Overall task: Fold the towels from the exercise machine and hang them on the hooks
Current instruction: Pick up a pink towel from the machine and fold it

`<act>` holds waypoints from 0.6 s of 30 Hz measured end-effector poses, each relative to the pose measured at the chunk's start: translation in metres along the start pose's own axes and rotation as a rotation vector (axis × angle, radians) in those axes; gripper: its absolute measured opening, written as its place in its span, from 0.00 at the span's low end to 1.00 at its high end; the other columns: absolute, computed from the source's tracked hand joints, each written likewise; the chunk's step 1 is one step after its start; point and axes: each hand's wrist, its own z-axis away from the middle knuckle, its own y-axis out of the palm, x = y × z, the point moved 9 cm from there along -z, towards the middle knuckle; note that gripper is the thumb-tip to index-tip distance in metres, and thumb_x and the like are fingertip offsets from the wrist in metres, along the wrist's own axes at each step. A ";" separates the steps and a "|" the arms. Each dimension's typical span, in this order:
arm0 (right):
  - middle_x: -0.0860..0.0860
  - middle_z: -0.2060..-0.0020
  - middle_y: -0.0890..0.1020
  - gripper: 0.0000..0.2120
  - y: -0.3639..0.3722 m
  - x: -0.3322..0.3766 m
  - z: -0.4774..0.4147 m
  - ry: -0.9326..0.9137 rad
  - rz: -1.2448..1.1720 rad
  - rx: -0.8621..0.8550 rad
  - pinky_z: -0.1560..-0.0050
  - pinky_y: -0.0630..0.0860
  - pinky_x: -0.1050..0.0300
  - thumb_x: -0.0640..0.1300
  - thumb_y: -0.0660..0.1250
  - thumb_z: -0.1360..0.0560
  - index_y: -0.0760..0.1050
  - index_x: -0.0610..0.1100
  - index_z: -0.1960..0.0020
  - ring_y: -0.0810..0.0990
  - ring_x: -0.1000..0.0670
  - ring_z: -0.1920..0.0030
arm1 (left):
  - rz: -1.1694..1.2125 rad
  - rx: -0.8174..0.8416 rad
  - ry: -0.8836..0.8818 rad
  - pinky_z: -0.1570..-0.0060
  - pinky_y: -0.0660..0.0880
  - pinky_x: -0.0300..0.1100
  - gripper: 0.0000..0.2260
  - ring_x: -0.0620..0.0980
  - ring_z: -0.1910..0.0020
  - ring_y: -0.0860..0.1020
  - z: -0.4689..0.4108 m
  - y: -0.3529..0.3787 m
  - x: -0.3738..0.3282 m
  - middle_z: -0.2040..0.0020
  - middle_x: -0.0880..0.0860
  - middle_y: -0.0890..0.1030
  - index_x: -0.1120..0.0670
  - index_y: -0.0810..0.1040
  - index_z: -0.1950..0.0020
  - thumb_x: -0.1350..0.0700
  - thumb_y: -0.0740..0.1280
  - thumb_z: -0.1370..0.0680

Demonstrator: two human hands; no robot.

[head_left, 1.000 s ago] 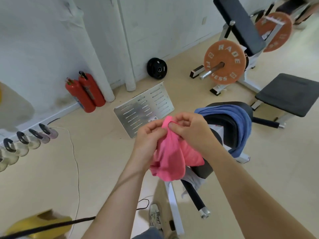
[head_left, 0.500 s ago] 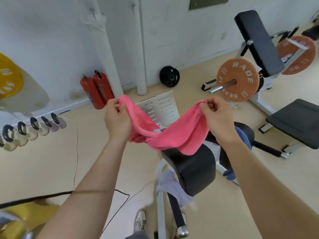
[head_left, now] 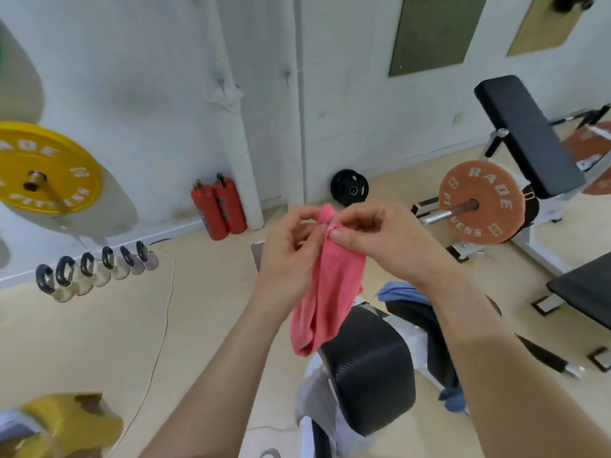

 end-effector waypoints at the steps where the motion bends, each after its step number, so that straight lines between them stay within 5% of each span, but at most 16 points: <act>1: 0.51 0.65 0.83 0.07 -0.001 -0.002 0.002 -0.001 -0.022 -0.035 0.55 0.76 0.60 0.37 0.72 0.27 0.82 0.48 0.59 0.80 0.56 0.60 | 0.044 -0.023 -0.020 0.63 0.76 0.38 0.08 0.44 0.63 0.80 0.004 -0.001 0.004 0.63 0.49 0.83 0.49 0.78 0.54 0.62 0.66 0.22; 8: 0.54 0.68 0.81 0.08 0.001 -0.007 0.007 -0.010 -0.213 -0.149 0.58 0.76 0.64 0.34 0.71 0.28 0.79 0.46 0.61 0.78 0.56 0.64 | 0.180 -0.085 -0.033 0.57 0.77 0.36 0.10 0.47 0.57 0.82 0.016 -0.009 0.006 0.55 0.58 0.83 0.61 0.80 0.45 0.67 0.67 0.25; 18: 0.50 0.68 0.83 0.07 0.011 -0.017 0.007 0.067 -0.575 -0.131 0.64 0.77 0.63 0.40 0.70 0.34 0.77 0.40 0.58 0.81 0.54 0.67 | 0.118 -0.022 0.049 0.57 0.77 0.35 0.14 0.45 0.57 0.82 0.019 -0.006 -0.010 0.59 0.50 0.85 0.48 0.82 0.49 0.66 0.68 0.25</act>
